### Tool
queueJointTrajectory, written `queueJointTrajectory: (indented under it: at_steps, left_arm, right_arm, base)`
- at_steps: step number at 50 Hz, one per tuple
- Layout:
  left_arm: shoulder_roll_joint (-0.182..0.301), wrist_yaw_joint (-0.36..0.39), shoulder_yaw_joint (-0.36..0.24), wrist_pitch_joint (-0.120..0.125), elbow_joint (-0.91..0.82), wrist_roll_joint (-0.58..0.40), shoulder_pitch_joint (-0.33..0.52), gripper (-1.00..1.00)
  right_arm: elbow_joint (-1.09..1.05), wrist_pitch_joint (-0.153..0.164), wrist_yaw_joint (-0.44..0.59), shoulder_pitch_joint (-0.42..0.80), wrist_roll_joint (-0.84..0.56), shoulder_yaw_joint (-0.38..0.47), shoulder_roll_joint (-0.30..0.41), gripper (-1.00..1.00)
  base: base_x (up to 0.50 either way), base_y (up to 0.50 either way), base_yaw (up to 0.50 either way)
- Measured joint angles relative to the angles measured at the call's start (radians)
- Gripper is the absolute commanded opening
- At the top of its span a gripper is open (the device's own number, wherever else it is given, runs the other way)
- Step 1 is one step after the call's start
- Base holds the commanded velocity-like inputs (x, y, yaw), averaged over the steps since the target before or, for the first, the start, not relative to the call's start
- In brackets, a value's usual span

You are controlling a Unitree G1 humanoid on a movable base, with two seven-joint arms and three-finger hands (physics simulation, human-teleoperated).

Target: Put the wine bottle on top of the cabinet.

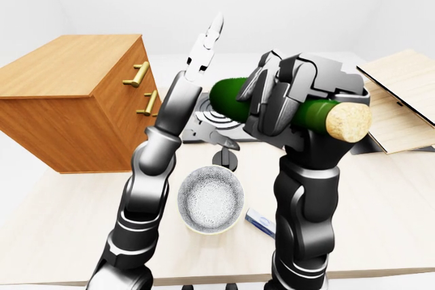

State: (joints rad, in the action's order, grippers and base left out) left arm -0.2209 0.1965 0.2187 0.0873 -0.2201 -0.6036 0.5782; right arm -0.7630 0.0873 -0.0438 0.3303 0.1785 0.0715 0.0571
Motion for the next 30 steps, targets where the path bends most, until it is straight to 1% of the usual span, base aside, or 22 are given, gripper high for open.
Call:
queueJointTrajectory:
  at_steps: [20, 30]
  left_arm:
    - [0.003, -0.039, -0.017, 0.000, 0.111, 0.015, 0.035, 1.00]
    - [-0.023, -0.035, -0.003, 0.000, 0.112, -0.003, 0.056, 1.00]
  right_arm:
    - [-0.006, 0.000, 0.000, -0.006, 0.001, 0.002, -0.001, -1.00]
    - [0.005, 0.000, 0.001, -0.016, 0.002, -0.002, -0.004, -1.00]
  base:
    - [0.00, 0.00, 0.00]
    - [0.00, 0.00, 0.00]
